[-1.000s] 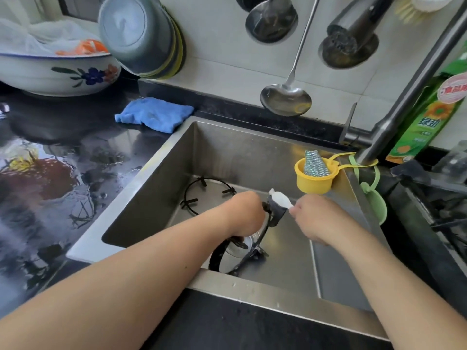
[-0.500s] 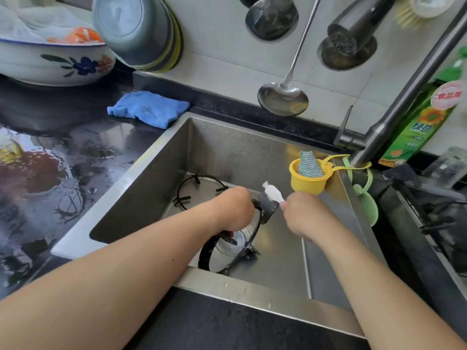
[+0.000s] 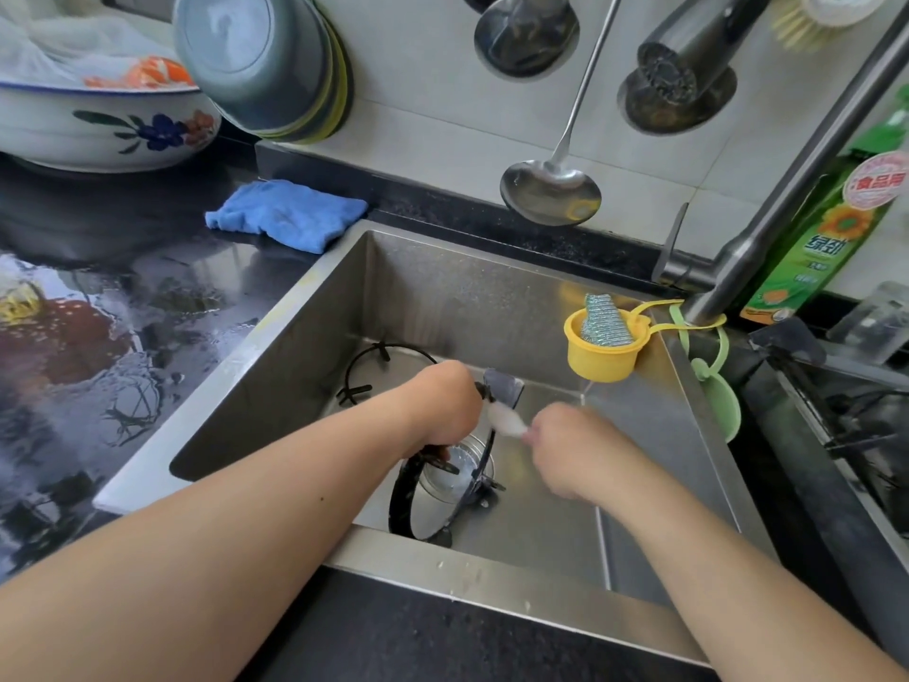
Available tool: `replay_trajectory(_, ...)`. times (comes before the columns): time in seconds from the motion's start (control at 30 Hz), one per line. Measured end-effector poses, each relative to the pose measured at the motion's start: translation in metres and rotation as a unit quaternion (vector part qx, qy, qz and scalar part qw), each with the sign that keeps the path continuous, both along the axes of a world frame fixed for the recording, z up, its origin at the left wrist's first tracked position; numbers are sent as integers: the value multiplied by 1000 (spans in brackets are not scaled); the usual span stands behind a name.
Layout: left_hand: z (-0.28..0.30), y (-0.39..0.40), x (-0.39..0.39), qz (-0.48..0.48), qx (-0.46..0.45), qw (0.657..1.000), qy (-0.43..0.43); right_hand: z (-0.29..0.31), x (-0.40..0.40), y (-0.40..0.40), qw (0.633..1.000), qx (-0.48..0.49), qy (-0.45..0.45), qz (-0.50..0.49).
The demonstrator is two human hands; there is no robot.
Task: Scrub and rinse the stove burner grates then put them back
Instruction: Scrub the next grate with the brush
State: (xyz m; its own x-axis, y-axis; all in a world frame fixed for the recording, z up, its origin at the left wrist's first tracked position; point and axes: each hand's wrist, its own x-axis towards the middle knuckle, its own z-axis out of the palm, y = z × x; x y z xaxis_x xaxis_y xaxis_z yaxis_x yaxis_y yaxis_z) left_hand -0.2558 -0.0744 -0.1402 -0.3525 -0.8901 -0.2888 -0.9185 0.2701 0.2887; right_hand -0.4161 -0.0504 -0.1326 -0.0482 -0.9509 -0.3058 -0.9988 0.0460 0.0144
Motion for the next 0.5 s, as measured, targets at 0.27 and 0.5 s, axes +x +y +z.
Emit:
replay_trajectory(0.27,2,-2,3,44,49,998,14,7,-2,-6,999,-27,-35,-32)
replay_trajectory(0.5,-2,-8,2,-6,-8,999,-31,22,-13,-13,993,-14,-75,-89)
